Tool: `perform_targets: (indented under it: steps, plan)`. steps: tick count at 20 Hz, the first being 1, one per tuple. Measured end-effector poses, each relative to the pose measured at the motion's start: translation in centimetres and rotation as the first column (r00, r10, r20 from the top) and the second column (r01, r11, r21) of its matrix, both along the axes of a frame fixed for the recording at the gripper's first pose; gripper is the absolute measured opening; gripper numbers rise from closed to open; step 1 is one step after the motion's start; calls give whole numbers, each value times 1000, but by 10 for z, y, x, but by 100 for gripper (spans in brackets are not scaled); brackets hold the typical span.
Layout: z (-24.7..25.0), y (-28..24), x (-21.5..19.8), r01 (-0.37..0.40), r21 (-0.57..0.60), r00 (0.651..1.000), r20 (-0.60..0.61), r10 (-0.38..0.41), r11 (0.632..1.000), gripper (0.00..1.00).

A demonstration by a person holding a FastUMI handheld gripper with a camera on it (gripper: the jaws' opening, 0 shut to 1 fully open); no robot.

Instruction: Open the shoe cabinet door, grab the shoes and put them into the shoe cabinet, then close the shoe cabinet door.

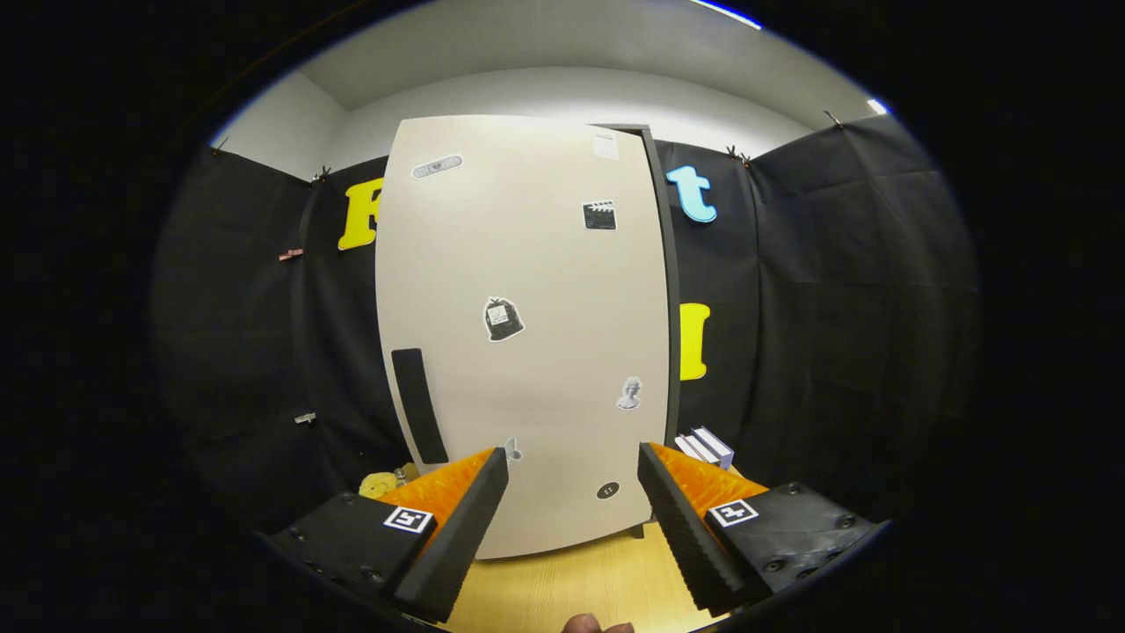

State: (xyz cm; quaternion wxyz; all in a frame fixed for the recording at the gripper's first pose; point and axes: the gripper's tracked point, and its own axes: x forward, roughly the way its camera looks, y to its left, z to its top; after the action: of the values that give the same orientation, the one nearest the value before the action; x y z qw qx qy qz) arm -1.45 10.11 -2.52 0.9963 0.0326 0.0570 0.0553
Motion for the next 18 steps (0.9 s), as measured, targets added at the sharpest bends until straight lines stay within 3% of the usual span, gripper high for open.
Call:
perform_targets:
  steps: [6,18]
  plan:
    - [5,-14,2,35,-50,999,28,-34,998,98]
    - [5,-15,4,30,-40,999,27,-29,999,98]
